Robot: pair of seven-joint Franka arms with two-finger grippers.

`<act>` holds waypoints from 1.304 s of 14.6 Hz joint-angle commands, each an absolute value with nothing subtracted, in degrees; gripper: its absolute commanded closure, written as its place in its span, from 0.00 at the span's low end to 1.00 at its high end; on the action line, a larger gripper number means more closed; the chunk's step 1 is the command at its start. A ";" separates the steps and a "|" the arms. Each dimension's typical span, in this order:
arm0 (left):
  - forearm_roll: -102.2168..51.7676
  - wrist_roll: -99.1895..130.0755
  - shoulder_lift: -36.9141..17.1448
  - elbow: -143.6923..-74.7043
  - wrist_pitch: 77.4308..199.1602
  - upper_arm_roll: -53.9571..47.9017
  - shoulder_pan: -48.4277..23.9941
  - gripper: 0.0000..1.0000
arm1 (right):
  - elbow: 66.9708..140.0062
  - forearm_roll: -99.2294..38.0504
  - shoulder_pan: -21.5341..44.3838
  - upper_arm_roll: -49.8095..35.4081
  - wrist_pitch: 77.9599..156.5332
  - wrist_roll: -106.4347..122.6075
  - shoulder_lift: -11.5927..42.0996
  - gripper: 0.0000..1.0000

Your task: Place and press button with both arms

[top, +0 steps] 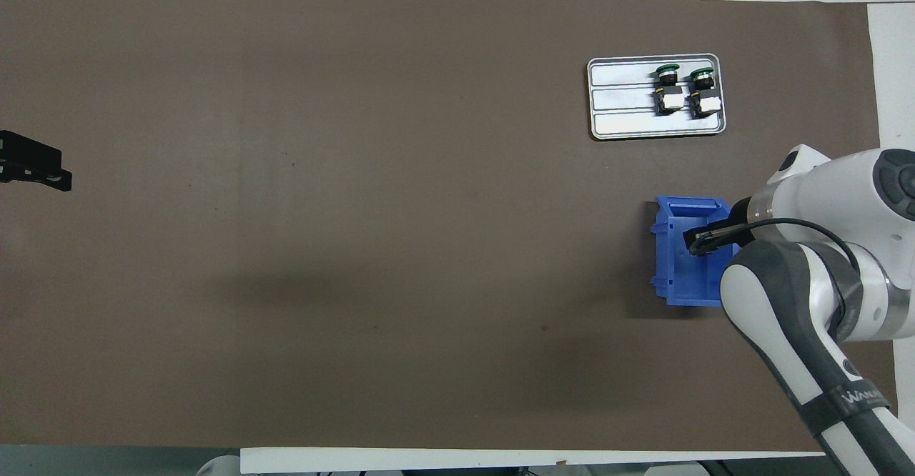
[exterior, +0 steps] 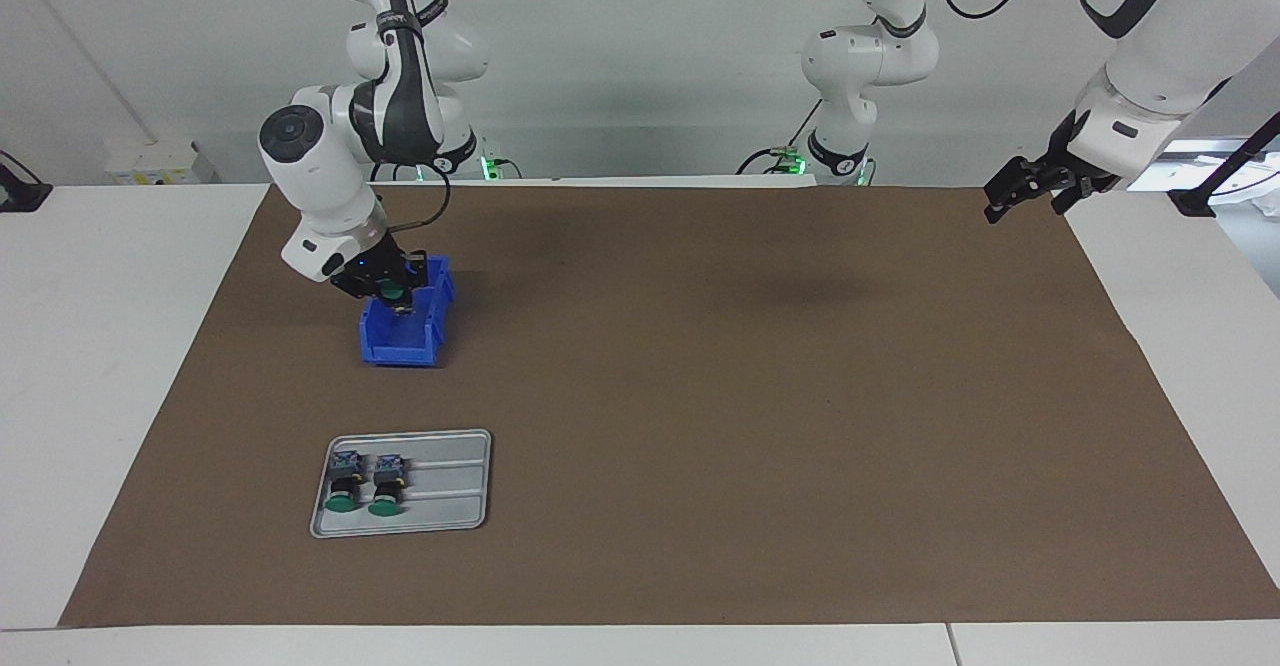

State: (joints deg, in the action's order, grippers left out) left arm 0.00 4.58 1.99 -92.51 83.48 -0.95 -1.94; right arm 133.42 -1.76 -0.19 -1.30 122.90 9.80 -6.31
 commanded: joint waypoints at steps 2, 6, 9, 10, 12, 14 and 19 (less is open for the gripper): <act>0.97 5.27 2.81 -92.81 83.23 -1.23 -1.93 0.00 | 133.77 -2.55 -1.23 -2.02 124.63 11.07 -4.75 0.02; 0.97 5.19 2.90 -92.81 83.67 -1.32 -1.93 0.00 | 128.17 -2.55 -0.97 -2.02 119.21 10.90 -4.92 0.00; 0.97 5.19 2.90 -92.81 83.67 -1.23 -1.93 0.00 | 117.55 -2.55 -0.97 -2.02 106.22 10.81 -5.27 0.00; 0.97 5.19 2.81 -92.81 83.67 -1.23 -1.85 0.00 | 113.51 -2.55 -1.31 -2.02 102.43 10.81 -5.27 0.00; 0.97 5.19 2.90 -92.90 83.67 -1.23 -1.67 0.00 | 106.12 -2.64 -2.02 -1.93 95.39 10.81 -5.19 0.00; 0.97 5.19 2.90 -92.90 83.58 -1.23 -1.58 0.00 | 100.57 -2.72 -4.21 -1.85 91.42 10.72 -5.27 0.00; 0.97 5.27 2.90 -92.90 83.23 -1.23 -1.49 0.00 | 90.80 0.77 -5.97 -1.76 83.15 4.14 -3.61 0.00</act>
State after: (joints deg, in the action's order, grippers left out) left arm 0.01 4.69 2.14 -92.52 83.49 -0.96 -1.91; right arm 94.82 -1.07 -5.25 -1.14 85.69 7.58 -6.22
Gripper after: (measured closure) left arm 0.000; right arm 0.000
